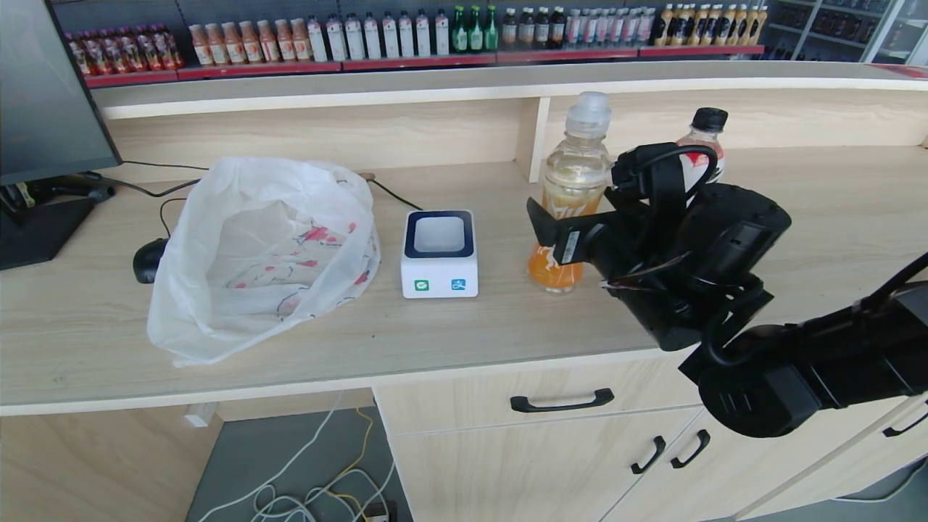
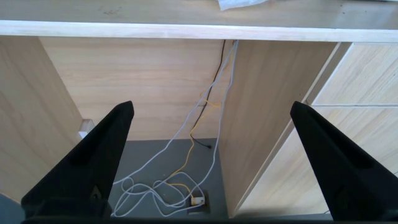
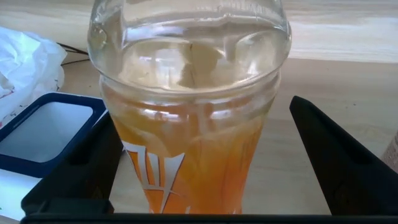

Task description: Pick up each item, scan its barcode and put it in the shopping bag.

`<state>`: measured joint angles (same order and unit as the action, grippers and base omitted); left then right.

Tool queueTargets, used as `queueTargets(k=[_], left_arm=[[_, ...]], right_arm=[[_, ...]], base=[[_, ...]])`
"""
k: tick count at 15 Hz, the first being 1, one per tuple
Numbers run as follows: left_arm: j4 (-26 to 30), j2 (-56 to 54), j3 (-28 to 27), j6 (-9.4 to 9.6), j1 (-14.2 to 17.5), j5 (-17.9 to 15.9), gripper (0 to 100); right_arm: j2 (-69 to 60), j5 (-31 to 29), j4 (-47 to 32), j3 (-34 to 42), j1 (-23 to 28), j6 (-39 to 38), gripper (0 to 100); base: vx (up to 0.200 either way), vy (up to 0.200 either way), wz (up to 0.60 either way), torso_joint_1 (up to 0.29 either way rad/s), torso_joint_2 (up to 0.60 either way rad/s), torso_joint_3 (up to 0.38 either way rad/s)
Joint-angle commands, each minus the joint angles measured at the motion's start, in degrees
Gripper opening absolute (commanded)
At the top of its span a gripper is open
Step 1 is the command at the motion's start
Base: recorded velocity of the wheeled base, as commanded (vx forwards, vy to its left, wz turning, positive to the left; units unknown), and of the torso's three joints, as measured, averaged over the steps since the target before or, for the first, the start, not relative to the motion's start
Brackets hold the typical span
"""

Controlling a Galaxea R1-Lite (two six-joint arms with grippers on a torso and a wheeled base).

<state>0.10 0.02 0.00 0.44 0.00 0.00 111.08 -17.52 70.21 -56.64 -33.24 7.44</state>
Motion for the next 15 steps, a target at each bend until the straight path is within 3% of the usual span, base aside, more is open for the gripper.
queueTargets(k=[1, 13, 14, 15], left_arm=[[0.0, 0.0, 0.0, 0.00, 0.0, 0.0, 100], [0.0, 0.0, 0.0, 0.00, 0.0, 0.0, 100], [0.0, 0.0, 0.0, 0.00, 0.0, 0.0, 100], [0.0, 0.0, 0.0, 0.00, 0.0, 0.0, 100]], right_arm=[[0.5, 0.0, 0.1, -0.7, -0.1, 0.0, 100], [4.0, 0.0, 0.1, -5.9, 0.7, -0.1, 100], [4.1, 0.0, 0.1, -5.9, 0.8, -0.1, 0], [4.1, 0.0, 0.2, -5.9, 0.8, -0.1, 0]], base=[[0.000, 0.000, 0.00, 0.000, 0.00, 0.000], [0.000, 0.000, 0.00, 0.000, 0.00, 0.000], [0.000, 0.000, 0.00, 0.000, 0.00, 0.000], [0.000, 0.000, 0.00, 0.000, 0.00, 0.000]])
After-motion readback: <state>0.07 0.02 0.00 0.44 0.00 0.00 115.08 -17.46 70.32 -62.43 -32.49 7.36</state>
